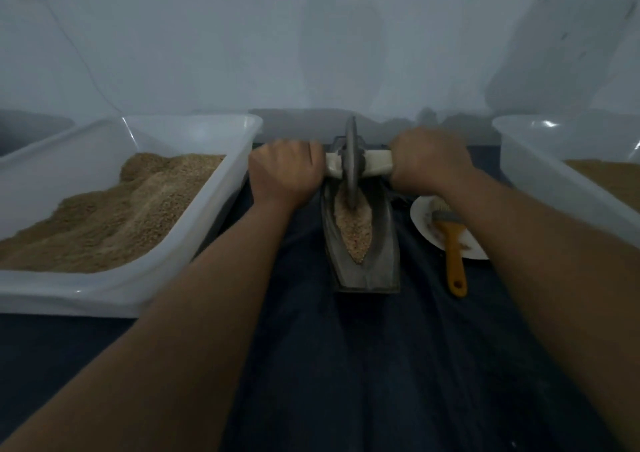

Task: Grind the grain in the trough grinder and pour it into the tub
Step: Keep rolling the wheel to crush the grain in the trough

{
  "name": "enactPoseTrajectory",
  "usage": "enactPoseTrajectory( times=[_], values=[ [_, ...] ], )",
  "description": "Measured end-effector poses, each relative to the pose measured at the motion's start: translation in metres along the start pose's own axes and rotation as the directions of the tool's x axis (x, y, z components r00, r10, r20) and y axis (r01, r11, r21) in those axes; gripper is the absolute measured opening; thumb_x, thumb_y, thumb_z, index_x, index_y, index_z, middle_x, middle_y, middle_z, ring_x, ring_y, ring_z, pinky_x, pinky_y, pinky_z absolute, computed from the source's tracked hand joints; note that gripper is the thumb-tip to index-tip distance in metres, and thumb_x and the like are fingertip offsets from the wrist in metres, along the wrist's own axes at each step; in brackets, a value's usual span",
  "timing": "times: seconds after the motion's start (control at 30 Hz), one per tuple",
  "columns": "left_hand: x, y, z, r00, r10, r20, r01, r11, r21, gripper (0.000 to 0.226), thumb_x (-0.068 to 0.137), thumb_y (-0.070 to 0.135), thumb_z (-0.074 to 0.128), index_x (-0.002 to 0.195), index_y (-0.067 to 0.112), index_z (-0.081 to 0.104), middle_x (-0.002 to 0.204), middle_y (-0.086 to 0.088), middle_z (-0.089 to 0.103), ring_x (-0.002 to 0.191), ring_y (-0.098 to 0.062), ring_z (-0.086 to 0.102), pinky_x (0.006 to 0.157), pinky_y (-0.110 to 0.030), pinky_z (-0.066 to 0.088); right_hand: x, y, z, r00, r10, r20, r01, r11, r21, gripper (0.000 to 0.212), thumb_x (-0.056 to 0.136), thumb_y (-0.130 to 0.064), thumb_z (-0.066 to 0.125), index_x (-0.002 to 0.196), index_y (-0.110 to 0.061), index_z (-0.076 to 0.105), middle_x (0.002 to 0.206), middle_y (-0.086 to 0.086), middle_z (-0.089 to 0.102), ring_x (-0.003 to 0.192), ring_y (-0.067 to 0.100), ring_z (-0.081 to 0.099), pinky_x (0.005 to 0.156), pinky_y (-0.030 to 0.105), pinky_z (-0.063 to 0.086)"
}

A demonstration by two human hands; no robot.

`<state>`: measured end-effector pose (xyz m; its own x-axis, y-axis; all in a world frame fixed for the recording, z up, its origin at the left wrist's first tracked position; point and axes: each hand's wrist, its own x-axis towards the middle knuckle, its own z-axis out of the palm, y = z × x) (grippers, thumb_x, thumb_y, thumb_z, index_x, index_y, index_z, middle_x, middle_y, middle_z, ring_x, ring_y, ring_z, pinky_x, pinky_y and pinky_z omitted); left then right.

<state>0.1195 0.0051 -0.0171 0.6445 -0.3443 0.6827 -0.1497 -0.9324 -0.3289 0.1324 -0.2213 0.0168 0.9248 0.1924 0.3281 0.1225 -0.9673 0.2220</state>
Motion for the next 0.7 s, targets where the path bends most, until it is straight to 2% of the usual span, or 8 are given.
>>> enactPoseTrajectory(
  times=[0.1,0.17,0.27,0.43,0.5,0.57,0.63,0.7],
  values=[
    [-0.021,0.004,-0.010,0.993,-0.102,-0.056,0.089,0.976,-0.199,0.033,0.103,0.019,0.032,0.074,0.020,0.049,0.067,-0.008,0.059,0.058,-0.028,0.051,0.056,-0.039,0.039,-0.046,-0.011,0.015,0.936,-0.002,-0.353,-0.017,0.999,-0.052,0.015,0.083,-0.028,0.066,0.080,-0.015,0.060,0.069,0.009,0.063,0.057,0.027,0.056,0.049,0.030,0.037],
    [-0.039,0.005,-0.020,0.980,-0.144,-0.141,0.101,0.957,-0.273,0.034,0.105,0.022,0.034,0.075,0.020,0.047,0.070,-0.006,0.056,0.062,-0.029,0.047,0.061,-0.043,0.035,-0.072,-0.018,0.018,0.880,0.011,-0.474,-0.043,0.997,-0.057,0.015,0.085,-0.018,0.064,0.077,-0.014,0.052,0.065,0.010,0.060,0.052,0.027,0.053,0.046,0.030,0.029],
    [-0.056,0.006,-0.038,0.965,-0.114,-0.235,0.044,0.958,-0.285,0.032,0.107,0.023,0.034,0.078,0.020,0.047,0.075,-0.004,0.053,0.066,-0.028,0.044,0.064,-0.044,0.032,-0.094,-0.020,0.013,0.855,0.012,-0.519,-0.052,0.997,-0.062,0.019,0.080,-0.011,0.066,0.078,-0.015,0.048,0.064,0.009,0.056,0.050,0.027,0.050,0.047,0.029,0.022],
    [-0.067,0.007,-0.043,0.962,-0.166,-0.215,0.101,0.953,-0.285,0.030,0.108,0.026,0.032,0.082,0.022,0.046,0.078,-0.001,0.051,0.070,-0.025,0.043,0.068,-0.043,0.032,-0.094,-0.017,0.013,0.832,-0.031,-0.555,-0.002,0.998,-0.058,0.024,0.074,-0.009,0.070,0.078,-0.015,0.046,0.063,0.008,0.055,0.049,0.027,0.048,0.048,0.028,0.021],
    [-0.058,0.007,-0.036,0.968,-0.201,-0.152,0.154,0.949,-0.274,0.031,0.106,0.027,0.032,0.079,0.022,0.046,0.074,-0.001,0.054,0.066,-0.025,0.044,0.065,-0.043,0.034,-0.081,-0.013,0.014,0.835,-0.059,-0.547,0.036,0.998,-0.053,0.023,0.074,-0.015,0.072,0.077,-0.015,0.048,0.062,0.010,0.057,0.049,0.028,0.049,0.049,0.028,0.021],
    [-0.040,0.006,-0.023,0.982,-0.170,-0.080,0.151,0.968,-0.202,0.031,0.103,0.023,0.031,0.076,0.021,0.045,0.069,-0.004,0.056,0.060,-0.026,0.043,0.061,-0.040,0.034,-0.062,-0.008,0.016,0.875,-0.077,-0.477,0.067,0.997,-0.039,0.022,0.078,-0.026,0.072,0.078,-0.014,0.055,0.066,0.012,0.061,0.054,0.030,0.055,0.051,0.030,0.029],
    [-0.022,0.006,-0.010,0.997,-0.065,-0.034,0.063,0.996,-0.065,0.028,0.098,0.014,0.031,0.074,0.018,0.044,0.065,-0.008,0.057,0.055,-0.024,0.046,0.056,-0.033,0.034,-0.038,-0.002,0.013,0.958,-0.063,-0.280,0.063,0.998,-0.011,0.025,0.078,-0.036,0.074,0.086,-0.017,0.060,0.076,0.009,0.064,0.066,0.030,0.060,0.055,0.030,0.036],
    [-0.006,0.002,-0.005,1.000,-0.001,0.007,0.000,0.995,0.101,0.021,0.089,0.009,0.047,0.070,0.017,0.052,0.060,-0.007,0.058,0.049,-0.021,0.052,0.054,-0.024,0.032,-0.013,0.002,0.010,0.997,-0.036,-0.062,0.038,0.999,0.019,0.027,0.077,-0.041,0.074,0.088,-0.021,0.060,0.076,0.000,0.057,0.067,0.022,0.056,0.052,0.026,0.034]
  ],
)
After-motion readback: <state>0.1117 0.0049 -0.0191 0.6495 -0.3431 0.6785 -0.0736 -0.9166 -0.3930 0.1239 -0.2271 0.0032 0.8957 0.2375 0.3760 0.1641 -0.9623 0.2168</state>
